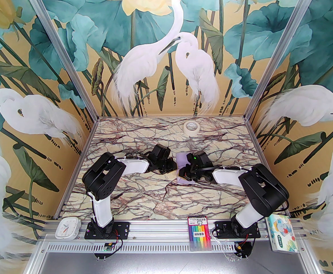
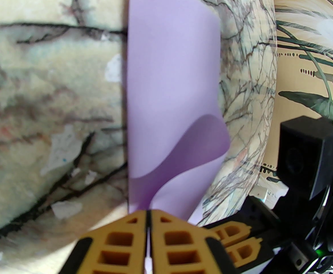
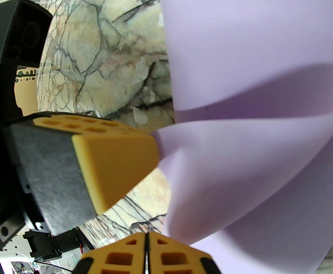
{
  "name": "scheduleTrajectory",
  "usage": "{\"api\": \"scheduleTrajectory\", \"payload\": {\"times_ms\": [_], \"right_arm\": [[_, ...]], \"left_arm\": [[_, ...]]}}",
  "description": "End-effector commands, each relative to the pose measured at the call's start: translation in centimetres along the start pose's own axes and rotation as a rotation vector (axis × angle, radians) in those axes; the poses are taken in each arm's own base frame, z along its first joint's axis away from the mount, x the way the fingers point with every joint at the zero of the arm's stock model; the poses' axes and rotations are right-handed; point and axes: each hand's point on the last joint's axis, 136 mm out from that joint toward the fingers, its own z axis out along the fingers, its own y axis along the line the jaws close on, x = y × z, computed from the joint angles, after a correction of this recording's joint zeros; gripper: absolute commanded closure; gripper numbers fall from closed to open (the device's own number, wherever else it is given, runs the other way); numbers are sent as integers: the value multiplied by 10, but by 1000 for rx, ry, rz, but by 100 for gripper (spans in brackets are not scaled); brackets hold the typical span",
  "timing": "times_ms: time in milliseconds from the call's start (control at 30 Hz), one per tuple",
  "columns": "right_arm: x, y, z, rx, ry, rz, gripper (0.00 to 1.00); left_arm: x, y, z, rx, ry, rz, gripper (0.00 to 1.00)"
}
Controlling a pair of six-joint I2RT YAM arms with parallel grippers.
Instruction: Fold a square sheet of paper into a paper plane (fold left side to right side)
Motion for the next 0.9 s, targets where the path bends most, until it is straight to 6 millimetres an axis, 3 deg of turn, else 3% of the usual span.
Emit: {"api": "scheduleTrajectory", "payload": {"times_ms": [0, 867], "right_arm": [[3, -3, 6, 3, 17, 9, 91], [12, -10, 16, 31, 53, 8, 90]], "left_arm": [[-2, -2, 2, 6, 16, 16, 91], [-3, -1, 8, 5, 25, 9, 90]]}}
